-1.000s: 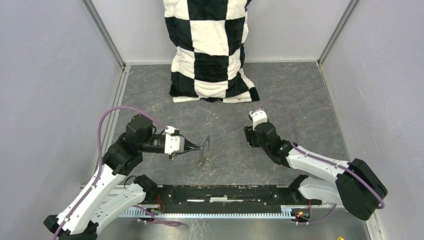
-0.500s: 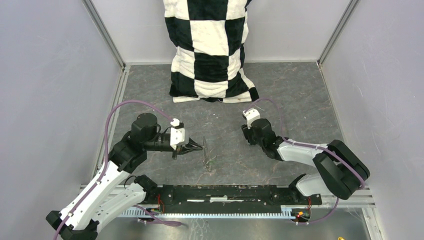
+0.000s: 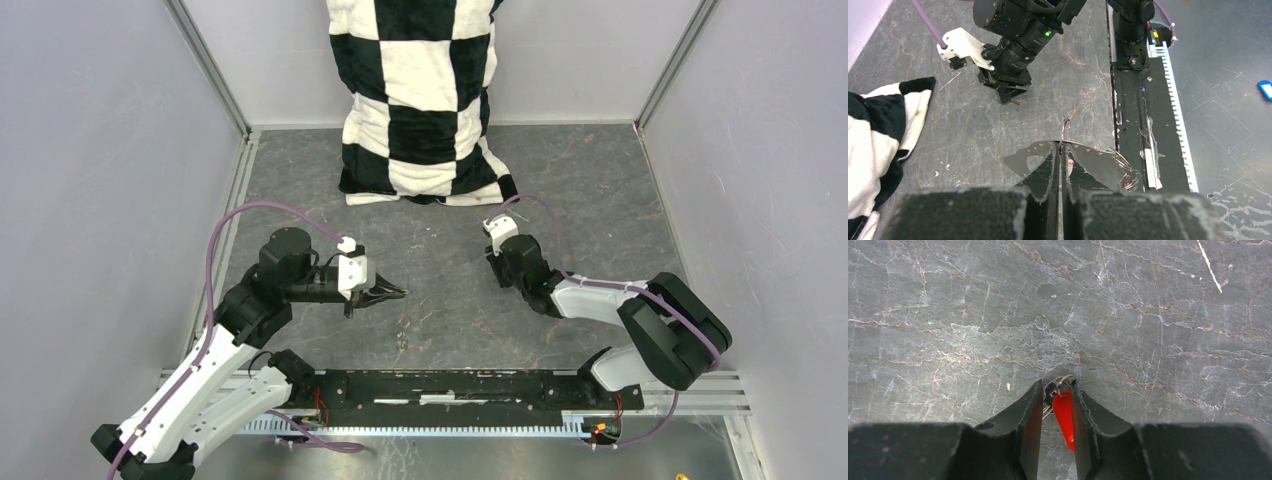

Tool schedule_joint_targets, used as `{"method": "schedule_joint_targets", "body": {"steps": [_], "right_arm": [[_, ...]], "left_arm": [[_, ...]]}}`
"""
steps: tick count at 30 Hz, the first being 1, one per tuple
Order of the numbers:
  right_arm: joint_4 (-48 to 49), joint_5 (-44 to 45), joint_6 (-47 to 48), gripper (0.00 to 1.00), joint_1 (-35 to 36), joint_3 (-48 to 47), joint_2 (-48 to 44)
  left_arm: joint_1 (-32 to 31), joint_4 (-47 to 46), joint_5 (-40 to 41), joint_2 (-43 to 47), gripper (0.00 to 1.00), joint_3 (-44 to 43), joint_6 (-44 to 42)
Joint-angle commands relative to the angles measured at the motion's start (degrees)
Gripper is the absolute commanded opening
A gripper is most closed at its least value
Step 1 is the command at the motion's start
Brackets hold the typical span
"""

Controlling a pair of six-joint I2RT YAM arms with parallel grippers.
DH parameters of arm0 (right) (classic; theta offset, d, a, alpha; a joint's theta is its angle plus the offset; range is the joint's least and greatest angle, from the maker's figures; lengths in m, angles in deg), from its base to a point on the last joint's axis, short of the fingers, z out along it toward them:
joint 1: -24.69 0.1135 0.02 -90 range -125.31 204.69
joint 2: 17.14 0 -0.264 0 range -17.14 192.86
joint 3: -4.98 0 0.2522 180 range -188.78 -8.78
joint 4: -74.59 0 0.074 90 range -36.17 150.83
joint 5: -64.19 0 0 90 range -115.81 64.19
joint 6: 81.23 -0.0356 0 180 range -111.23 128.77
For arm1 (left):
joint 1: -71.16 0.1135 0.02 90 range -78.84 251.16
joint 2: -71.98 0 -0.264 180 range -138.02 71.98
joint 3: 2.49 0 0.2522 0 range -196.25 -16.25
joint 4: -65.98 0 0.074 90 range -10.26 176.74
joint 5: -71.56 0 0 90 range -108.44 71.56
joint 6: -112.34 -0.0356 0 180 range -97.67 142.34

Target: Put the keys on the keyring

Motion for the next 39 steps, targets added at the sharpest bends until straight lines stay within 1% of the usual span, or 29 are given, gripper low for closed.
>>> {"method": "schedule_joint_targets", "body": {"steps": [1,4,7,12,14,18,20,23,24,27,29,32,35,39], "right_arm": [[1.53,0.30,0.86,0.31,-0.39,-2.31,0.94],[1.59,0.84,1.24,0.27,-0.57,-2.31,1.42],[1.61,1.04,1.46,0.21,-0.76,-2.10,1.84],[2.84,-0.36,1.72,0.04,-1.09,-1.02,0.96],[3.27,-2.36,1.81,0.01,-1.10,-0.62,-0.24],[5.19,-7.55,2.12,0.00,-1.10,1.39,-5.12],[5.87,-11.24,1.48,0.00,-1.15,2.53,-8.52],[6.63,-18.85,0.33,0.00,-1.15,4.22,-13.00],[6.61,-20.18,-0.30,0.00,-1.08,4.94,-14.65],[7.67,-25.27,-1.83,0.00,-1.10,6.71,-19.31],[8.10,-30.53,-2.90,0.01,-0.95,6.89,-22.09],[7.85,-36.56,-4.65,0.01,-0.54,5.35,-26.41],[6.91,-40.14,-5.92,0.01,0.59,2.35,-29.79],[3.53,-42.91,-5.69,0.01,4.04,-3.76,-29.85]], "left_arm": [[-0.07,-2.89,-0.48,0.51,0.02,-0.81,1.02],[-0.07,-2.88,-0.60,0.49,0.02,-1.00,0.90],[-0.07,-2.88,-0.61,0.49,0.02,-1.09,0.96],[-0.07,-2.96,-0.56,0.42,0.02,-1.35,1.15],[-0.07,-2.95,-0.61,0.19,0.02,-1.53,1.29],[-0.07,-3.40,-0.35,-0.47,0.02,-1.67,2.42],[-0.07,-4.52,0.37,-0.69,0.02,-1.35,4.27],[-0.07,-5.92,2.21,-0.82,0.02,-0.41,6.47],[-0.07,-5.98,2.72,-0.95,0.02,-0.25,6.80],[-0.07,-6.03,3.45,-1.10,0.02,-0.22,6.86],[-0.07,-6.13,3.69,-1.30,0.02,0.00,6.82],[-0.07,-6.30,5.85,-2.39,0.02,0.26,8.20],[-0.07,-7.49,10.96,-3.83,0.02,0.89,11.61],[-0.07,-7.69,14.07,-5.81,0.02,1.25,13.97]]}}
